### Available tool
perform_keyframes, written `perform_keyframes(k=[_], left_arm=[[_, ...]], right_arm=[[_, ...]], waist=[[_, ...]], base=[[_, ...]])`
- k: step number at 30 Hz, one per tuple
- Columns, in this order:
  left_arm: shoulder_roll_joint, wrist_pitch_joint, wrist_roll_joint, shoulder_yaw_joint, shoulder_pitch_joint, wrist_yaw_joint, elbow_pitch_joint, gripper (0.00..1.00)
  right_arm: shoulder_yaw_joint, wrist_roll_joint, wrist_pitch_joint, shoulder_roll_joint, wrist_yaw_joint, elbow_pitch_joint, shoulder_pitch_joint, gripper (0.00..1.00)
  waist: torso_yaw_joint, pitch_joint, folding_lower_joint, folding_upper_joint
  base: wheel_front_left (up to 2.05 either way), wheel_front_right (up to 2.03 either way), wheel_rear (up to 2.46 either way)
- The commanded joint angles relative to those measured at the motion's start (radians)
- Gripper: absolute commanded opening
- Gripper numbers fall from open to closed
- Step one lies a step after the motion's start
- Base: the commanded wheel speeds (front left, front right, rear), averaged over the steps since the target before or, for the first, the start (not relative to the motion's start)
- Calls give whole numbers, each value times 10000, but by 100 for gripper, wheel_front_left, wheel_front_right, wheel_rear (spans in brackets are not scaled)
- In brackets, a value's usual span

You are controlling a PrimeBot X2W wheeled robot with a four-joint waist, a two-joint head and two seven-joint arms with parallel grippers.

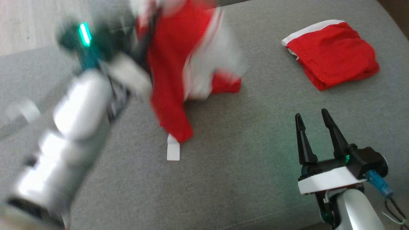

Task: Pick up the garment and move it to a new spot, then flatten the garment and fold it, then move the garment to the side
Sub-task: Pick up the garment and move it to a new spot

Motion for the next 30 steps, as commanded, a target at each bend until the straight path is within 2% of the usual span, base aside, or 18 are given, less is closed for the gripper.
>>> perform_keyframes(k=[1, 6, 7, 8, 13, 19, 22, 25, 30], left_arm=[[242, -103, 26, 221, 192, 26, -209, 0], [-421, -129, 190, 452, 2681, 289, -756, 0], [-524, -129, 257, 506, 3194, 306, -826, 40], [-617, -130, 333, 599, 3662, 338, -929, 100], [-955, -131, 710, 1492, 5850, 576, -1846, 100], [-1234, -132, 1390, 3516, 8429, 1493, -3598, 100], [-1470, -132, 1795, 4476, 9570, 1738, -4577, 100], [-1734, -133, 2201, 5195, 10594, 1810, -5505, 100], [-1981, -133, 2845, 5767, 11851, 1776, -6501, 100]], right_arm=[[301, 90, -24, -35, 33, -300, -350, 100], [354, 190, -24, -34, 33, -294, -403, 100], [355, 179, -24, -33, 33, -261, -391, 100], [341, 167, -24, -33, 33, -230, -372, 100], [218, 62, -24, -33, 33, -64, -22, 100], [-335, 21, -24, -32, 33, 52, 910, 100], [-438, 3, -24, -32, 33, 60, 1362, 100], [-489, 42, -24, -32, 33, 69, 1798, 100], [-374, 181, -24, -32, 33, 46, 2388, 100]], waist=[[125, 139, -2, 0], [483, 405, -2, 0], [545, 377, -2, 0], [623, 319, -2, 0], [1092, -434, -2, 0], [1918, -1570, -2, 0], [2235, -1958, -2, 0], [2467, -2320, -2, 0], [2653, -2738, -2, 0]], base=[[0, 0, 0], [0, 0, 0], [0, 0, 0], [0, 0, 0], [0, 0, 0], [0, 0, 0], [0, 0, 0], [0, 0, 0], [0, 0, 0]])
